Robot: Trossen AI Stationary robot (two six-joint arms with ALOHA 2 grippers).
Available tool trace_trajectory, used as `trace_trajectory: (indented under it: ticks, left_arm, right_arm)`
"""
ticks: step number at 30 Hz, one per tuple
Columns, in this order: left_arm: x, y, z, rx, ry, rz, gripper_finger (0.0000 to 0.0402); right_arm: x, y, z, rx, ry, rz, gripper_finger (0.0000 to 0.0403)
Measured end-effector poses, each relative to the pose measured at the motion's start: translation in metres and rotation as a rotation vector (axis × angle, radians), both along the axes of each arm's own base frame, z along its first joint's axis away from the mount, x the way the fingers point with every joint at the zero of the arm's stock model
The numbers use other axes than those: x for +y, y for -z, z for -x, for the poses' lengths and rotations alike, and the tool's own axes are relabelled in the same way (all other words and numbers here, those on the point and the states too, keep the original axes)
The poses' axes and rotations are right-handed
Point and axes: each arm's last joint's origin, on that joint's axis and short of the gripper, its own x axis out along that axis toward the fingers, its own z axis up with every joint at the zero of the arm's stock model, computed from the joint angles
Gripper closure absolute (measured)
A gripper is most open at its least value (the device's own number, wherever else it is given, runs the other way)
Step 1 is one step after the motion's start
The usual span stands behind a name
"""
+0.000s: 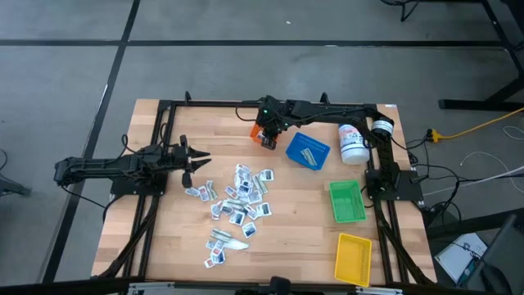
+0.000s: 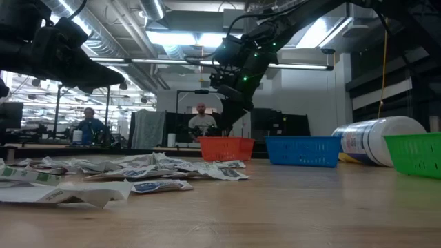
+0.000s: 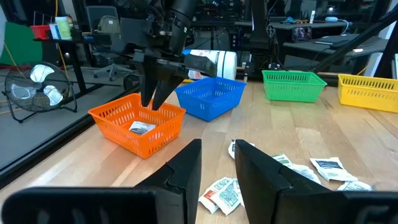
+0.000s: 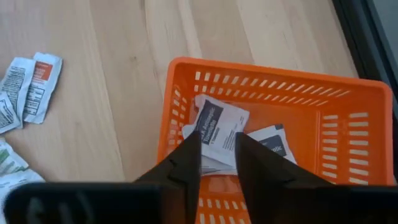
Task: Pick & Place First Aid Supplies
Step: Put the gray towelette pack into the orange basket
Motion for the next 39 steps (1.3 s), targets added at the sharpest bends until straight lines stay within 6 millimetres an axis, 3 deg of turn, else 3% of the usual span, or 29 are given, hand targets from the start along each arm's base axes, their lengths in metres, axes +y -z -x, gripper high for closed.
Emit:
trace_trajectory:
  ticks: [7,15,19,31,39]
  left_arm:
    - [0.000,0.000,0.000,0.000,0.000,0.000,0.0310]
    - [0.000,0.000,0.000,0.000,0.000,0.000,0.0309]
    - [0.000,0.000,0.000,0.000,0.000,0.000,0.0311]
    - [0.000,0.000,0.000,0.000,0.000,0.000,0.0311]
    - [0.000,0.000,0.000,0.000,0.000,0.000,0.0310]
  right_arm:
    - [0.005,0.000,-0.002,0.000,0.000,-0.009,0.0281]
    - [0.027,-0.009,-0.010,-0.035,-0.087,0.029,0.0286]
    - [0.041,-0.020,-0.013,-0.064,-0.152,0.062,0.0295]
    - [0.089,-0.019,-0.024,-0.055,-0.346,0.083,0.0309]
    - [0.122,-0.003,-0.022,0.007,-0.456,0.083,0.0309]
